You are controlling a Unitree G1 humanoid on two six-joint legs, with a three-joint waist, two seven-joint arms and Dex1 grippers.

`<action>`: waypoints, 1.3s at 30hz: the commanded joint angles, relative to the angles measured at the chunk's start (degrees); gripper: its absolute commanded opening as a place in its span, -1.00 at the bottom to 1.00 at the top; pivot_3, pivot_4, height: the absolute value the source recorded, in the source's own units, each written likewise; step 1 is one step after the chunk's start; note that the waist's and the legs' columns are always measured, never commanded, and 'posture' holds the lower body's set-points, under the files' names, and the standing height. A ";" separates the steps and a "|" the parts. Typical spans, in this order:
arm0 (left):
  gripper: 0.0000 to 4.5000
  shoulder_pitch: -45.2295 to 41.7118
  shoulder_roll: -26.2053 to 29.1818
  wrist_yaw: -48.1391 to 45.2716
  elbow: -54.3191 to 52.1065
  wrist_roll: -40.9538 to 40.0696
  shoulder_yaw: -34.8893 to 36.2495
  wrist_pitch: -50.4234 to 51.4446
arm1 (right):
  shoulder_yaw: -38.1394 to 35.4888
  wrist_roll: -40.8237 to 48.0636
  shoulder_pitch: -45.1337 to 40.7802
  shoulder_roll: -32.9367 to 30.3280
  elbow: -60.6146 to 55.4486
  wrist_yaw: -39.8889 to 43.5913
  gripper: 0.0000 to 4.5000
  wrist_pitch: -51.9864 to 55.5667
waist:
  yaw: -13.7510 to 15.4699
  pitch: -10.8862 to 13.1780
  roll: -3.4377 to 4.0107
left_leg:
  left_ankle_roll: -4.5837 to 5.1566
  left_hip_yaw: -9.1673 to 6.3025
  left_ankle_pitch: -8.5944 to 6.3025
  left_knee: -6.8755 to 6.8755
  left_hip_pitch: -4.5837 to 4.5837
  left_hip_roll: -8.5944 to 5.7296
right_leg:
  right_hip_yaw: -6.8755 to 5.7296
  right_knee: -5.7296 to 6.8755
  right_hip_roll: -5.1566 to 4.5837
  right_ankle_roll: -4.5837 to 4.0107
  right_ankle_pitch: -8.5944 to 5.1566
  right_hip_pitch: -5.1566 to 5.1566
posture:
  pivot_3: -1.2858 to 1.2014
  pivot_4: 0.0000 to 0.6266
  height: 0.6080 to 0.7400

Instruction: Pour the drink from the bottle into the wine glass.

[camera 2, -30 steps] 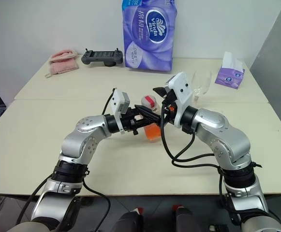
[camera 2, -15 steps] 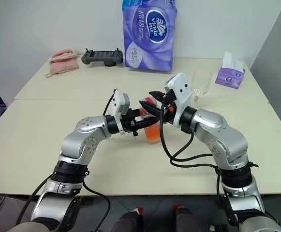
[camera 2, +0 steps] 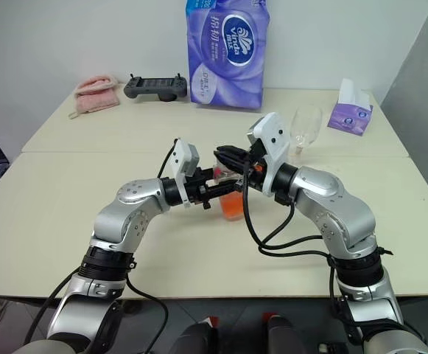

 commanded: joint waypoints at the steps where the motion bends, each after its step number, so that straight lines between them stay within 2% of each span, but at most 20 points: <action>1: -0.19 -0.83 -0.14 -0.24 -4.53 -1.72 0.93 -0.86 | 0.37 -1.68 -0.49 -0.45 -0.38 0.07 -0.11 -1.11 | 0.00 0.00 0.00 | 0.00 0.00 0.00 0.00 0.00 0.00 | 0.00 0.00 0.00 0.00 0.00 0.00 | 0.03 -0.52 1.00; 5: -0.19 -0.86 -0.21 -0.16 -4.79 -1.87 0.91 -0.66 | 0.85 -2.56 -0.25 -0.53 -0.46 0.40 0.51 -0.71 | 0.00 0.00 0.00 | 0.00 0.00 0.00 0.00 0.00 0.00 | 0.00 0.00 0.00 0.00 0.00 0.00 | 0.03 -0.52 1.00; 27: -0.19 -1.55 -0.46 0.14 -4.27 -1.86 0.65 -0.65 | -1.12 -1.35 -0.08 1.76 -0.70 -0.76 0.51 -0.21 | 0.00 0.00 0.00 | 0.00 0.00 0.00 0.00 0.00 0.00 | 0.00 0.00 0.00 0.00 0.00 -0.01 | 0.03 -0.52 1.00; 30: -0.19 -1.60 -0.48 0.25 -4.20 -1.83 0.73 -0.68 | -1.11 -1.58 -0.09 1.88 -0.57 -0.80 0.23 -0.19 | 0.01 0.00 0.00 | 0.00 0.00 0.00 0.00 -0.01 0.00 | 0.00 0.00 0.00 0.00 0.00 -0.01 | 0.03 -0.52 1.00; 33: -0.19 -1.48 -0.56 0.36 -4.37 -1.82 0.71 -0.62 | -1.08 -1.59 0.01 1.87 -0.42 -0.94 -0.17 0.01 | 0.00 0.00 0.00 | 0.00 0.00 0.00 0.00 -0.01 0.00 | 0.01 0.00 0.00 0.00 0.00 -0.01 | 0.03 -0.52 1.00; 39: -0.19 -0.97 -0.18 0.06 -5.17 -2.03 0.76 -0.50 | -0.97 -1.62 -0.06 2.02 -0.24 -0.97 -0.16 -0.17 | 0.00 0.00 0.00 | 0.00 0.00 0.00 0.00 -0.01 0.00 | 0.00 0.00 0.00 0.00 0.00 -0.01 | 0.03 -0.52 1.00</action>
